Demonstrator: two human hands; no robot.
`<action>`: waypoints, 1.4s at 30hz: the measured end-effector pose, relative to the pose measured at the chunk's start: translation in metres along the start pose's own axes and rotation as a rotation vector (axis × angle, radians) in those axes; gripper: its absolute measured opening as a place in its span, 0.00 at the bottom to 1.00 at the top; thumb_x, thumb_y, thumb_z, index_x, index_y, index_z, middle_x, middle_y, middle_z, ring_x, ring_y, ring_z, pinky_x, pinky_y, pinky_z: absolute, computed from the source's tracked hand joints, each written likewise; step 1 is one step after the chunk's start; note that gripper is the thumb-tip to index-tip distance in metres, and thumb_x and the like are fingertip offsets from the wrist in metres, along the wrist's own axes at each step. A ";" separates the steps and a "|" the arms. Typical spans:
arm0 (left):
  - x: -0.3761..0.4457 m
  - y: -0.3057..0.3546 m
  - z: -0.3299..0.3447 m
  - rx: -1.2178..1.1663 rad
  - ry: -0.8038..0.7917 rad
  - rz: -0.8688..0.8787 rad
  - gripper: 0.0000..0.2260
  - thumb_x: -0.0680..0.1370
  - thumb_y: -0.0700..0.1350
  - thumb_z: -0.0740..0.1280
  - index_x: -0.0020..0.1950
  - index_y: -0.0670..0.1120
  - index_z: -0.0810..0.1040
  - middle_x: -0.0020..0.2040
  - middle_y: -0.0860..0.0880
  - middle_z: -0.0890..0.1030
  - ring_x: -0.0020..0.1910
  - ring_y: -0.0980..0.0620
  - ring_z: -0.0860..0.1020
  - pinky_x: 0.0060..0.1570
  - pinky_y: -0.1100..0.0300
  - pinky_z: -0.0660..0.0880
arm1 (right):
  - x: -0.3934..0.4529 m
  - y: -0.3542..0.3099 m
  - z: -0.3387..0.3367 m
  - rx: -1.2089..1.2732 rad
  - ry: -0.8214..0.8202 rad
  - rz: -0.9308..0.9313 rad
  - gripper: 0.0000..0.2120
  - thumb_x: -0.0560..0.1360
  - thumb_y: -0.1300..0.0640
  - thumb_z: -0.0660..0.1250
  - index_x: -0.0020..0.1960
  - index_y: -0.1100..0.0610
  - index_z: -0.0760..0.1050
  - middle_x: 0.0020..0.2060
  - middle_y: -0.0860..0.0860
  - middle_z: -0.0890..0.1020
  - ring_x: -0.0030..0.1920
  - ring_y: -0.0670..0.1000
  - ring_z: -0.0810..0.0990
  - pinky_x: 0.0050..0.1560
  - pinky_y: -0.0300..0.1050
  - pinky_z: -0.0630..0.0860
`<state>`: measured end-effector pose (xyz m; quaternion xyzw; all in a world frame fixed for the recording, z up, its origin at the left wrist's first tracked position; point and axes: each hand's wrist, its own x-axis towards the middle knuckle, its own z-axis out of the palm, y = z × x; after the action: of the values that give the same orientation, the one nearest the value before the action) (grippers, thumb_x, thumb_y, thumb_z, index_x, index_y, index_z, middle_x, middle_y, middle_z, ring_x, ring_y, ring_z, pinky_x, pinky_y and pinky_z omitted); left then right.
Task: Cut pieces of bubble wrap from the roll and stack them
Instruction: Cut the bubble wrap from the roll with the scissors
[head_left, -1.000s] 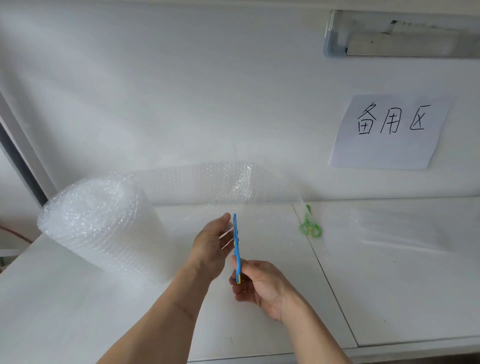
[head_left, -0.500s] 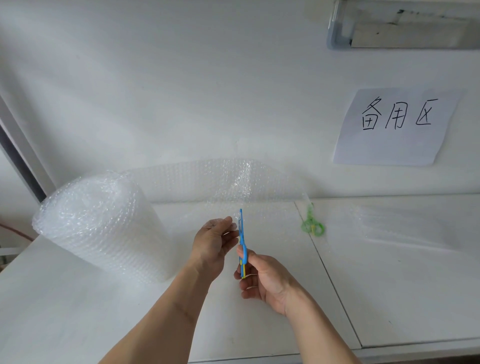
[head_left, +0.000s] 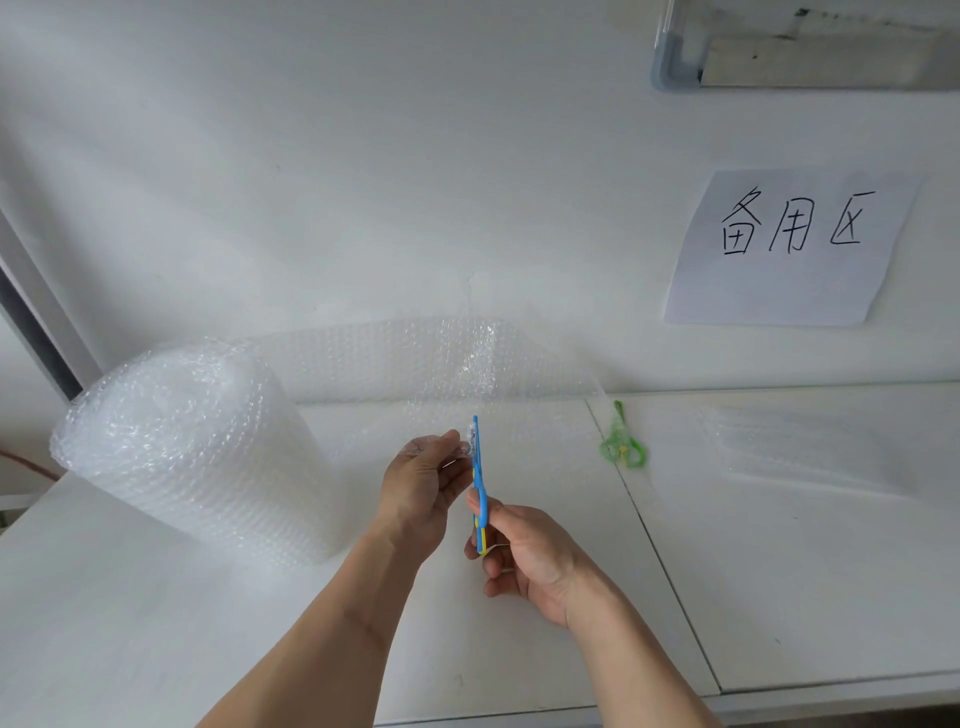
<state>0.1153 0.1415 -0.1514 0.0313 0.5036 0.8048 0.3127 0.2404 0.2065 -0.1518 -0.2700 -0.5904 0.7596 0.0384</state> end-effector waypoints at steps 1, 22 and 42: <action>0.000 0.000 0.000 0.009 -0.002 0.000 0.05 0.77 0.39 0.69 0.49 0.39 0.75 0.37 0.45 0.81 0.37 0.49 0.79 0.37 0.59 0.77 | 0.000 0.000 0.000 -0.004 0.006 -0.004 0.16 0.71 0.42 0.72 0.37 0.55 0.79 0.35 0.54 0.80 0.27 0.48 0.71 0.28 0.44 0.75; 0.007 -0.008 0.000 -0.091 -0.037 -0.111 0.06 0.74 0.40 0.72 0.44 0.42 0.75 0.40 0.45 0.78 0.38 0.49 0.77 0.44 0.56 0.76 | -0.001 0.002 -0.001 -0.025 0.018 -0.056 0.18 0.71 0.41 0.71 0.43 0.57 0.79 0.36 0.52 0.80 0.28 0.46 0.70 0.29 0.43 0.74; 0.008 -0.021 0.001 -0.108 -0.049 -0.164 0.08 0.73 0.43 0.72 0.41 0.44 0.74 0.35 0.46 0.76 0.34 0.47 0.75 0.38 0.52 0.71 | 0.006 0.003 -0.003 0.034 0.033 -0.076 0.17 0.73 0.42 0.70 0.43 0.57 0.78 0.34 0.51 0.79 0.27 0.47 0.69 0.26 0.42 0.71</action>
<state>0.1187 0.1530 -0.1706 -0.0073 0.4525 0.8016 0.3908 0.2373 0.2103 -0.1567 -0.2594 -0.5865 0.7629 0.0816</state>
